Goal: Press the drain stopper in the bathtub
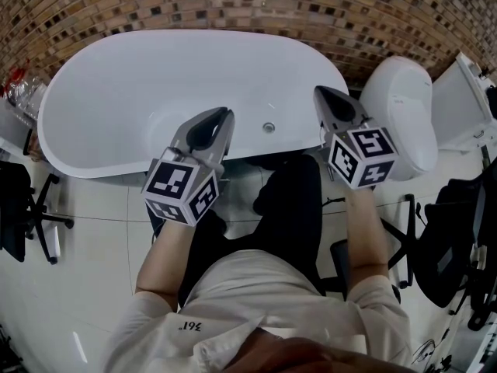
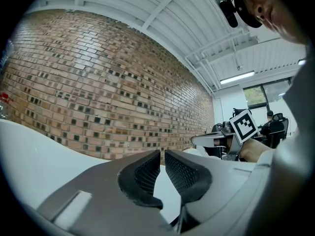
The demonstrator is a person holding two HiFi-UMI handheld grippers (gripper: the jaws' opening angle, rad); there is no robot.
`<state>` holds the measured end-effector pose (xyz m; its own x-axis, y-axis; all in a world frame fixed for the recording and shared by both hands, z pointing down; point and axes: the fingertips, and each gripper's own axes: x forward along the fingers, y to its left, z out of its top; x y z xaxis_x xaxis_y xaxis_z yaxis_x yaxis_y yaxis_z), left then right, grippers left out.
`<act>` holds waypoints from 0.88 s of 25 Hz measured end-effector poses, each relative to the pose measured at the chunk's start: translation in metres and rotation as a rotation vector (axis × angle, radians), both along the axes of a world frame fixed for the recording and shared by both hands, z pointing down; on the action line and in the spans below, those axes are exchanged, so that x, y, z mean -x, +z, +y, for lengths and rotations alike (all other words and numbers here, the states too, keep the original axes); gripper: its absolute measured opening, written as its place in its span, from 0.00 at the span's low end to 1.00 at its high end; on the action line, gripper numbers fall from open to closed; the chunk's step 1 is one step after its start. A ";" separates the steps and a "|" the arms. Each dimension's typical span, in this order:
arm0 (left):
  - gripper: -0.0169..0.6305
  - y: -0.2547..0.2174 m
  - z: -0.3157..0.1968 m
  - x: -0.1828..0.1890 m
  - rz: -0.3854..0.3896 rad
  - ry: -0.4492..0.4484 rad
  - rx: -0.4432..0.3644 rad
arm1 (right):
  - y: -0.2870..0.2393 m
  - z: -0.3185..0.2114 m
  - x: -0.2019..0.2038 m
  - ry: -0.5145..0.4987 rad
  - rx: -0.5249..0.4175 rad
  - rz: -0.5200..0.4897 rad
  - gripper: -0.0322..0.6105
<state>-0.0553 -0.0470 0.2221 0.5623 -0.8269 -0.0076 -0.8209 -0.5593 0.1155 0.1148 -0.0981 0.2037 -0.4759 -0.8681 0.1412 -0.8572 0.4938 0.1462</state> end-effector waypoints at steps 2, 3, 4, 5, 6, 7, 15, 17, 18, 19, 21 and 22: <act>0.09 0.001 0.001 -0.001 -0.001 0.002 0.001 | 0.002 0.000 -0.001 0.002 -0.001 -0.001 0.07; 0.09 0.002 0.001 -0.001 -0.002 0.002 0.001 | 0.002 0.001 -0.001 0.002 0.000 -0.001 0.07; 0.09 0.002 0.001 -0.002 -0.003 0.002 0.002 | 0.003 0.001 -0.001 0.001 0.000 0.000 0.07; 0.09 0.003 0.001 -0.002 -0.005 0.002 0.003 | 0.004 0.002 -0.001 -0.001 0.001 0.004 0.07; 0.09 0.004 0.002 -0.003 -0.006 0.002 0.004 | 0.005 0.003 0.000 -0.003 0.001 0.010 0.07; 0.09 0.005 0.002 -0.003 -0.006 0.002 0.006 | 0.006 0.003 0.000 -0.005 0.001 0.015 0.07; 0.09 0.010 0.003 -0.003 -0.004 0.006 0.017 | 0.009 0.004 0.003 -0.006 0.001 0.018 0.07; 0.09 0.011 0.003 -0.003 -0.004 0.006 0.020 | 0.012 0.003 0.003 -0.007 0.007 0.017 0.07; 0.09 0.012 0.002 -0.003 -0.004 0.006 0.022 | 0.013 0.003 0.003 -0.007 0.010 0.017 0.07; 0.09 0.012 0.002 -0.003 -0.004 0.006 0.023 | 0.014 0.003 0.003 -0.008 0.012 0.016 0.07; 0.09 0.013 0.002 -0.003 -0.004 0.006 0.026 | 0.015 0.002 0.003 -0.009 0.015 0.016 0.07; 0.09 0.013 0.002 -0.003 -0.003 0.007 0.027 | 0.015 0.002 0.003 -0.010 0.015 0.017 0.07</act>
